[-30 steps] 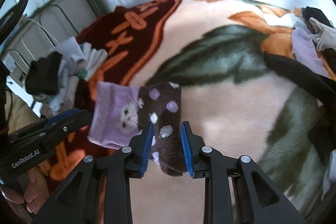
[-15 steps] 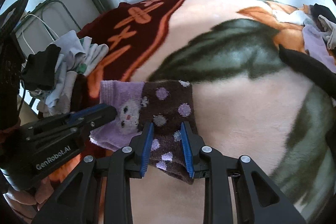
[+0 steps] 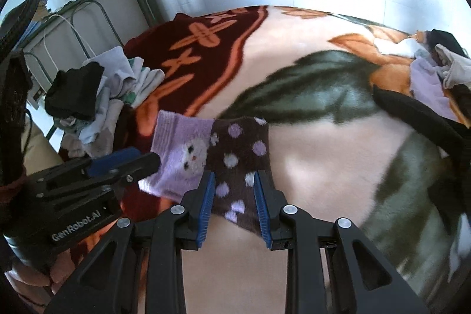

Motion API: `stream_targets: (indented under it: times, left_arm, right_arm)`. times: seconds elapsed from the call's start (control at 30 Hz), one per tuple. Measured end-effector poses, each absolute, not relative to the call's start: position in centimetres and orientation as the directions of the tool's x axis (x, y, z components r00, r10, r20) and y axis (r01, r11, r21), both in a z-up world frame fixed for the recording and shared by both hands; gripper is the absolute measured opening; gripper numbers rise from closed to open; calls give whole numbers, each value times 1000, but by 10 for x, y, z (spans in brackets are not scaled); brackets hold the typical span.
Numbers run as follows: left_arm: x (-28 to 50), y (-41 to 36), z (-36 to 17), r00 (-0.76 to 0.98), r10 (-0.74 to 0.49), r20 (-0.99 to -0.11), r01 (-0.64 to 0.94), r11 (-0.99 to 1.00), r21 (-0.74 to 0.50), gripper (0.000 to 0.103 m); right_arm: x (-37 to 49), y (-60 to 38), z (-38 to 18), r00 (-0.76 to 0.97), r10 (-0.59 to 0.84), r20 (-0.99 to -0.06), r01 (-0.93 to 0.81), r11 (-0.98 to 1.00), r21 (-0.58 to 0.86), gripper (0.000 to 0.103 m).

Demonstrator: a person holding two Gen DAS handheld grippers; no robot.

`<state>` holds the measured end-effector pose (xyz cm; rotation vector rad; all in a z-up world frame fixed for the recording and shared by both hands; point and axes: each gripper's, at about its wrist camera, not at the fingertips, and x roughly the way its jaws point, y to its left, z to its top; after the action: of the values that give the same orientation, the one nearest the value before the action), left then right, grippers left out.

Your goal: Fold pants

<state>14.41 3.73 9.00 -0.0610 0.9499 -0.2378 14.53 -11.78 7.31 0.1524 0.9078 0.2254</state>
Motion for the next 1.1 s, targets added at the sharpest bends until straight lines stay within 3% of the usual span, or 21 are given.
stream_targets:
  times: [0.1,0.2,0.53,1.1]
  left_arm:
    - [133,41,85,555,-202,-807,146,979,-144,62]
    - [124,44,76,555,-176,-813,128,984,-126,71]
    - [122,50,49,536,-160,-829,113,987,-117,72]
    - [125,51,46,544,-142,-827,118,989,-92,75]
  right_arm:
    - [132,-119,71,596,250,-763,-115,967,227,41]
    - [125,-117,67,589,237,-773,-102,970,220,47]
    - [114,-108,50,577,178,-797,-102,984,146,50]
    - [115,-101,37,567,178,-804,-96,984,150,50]
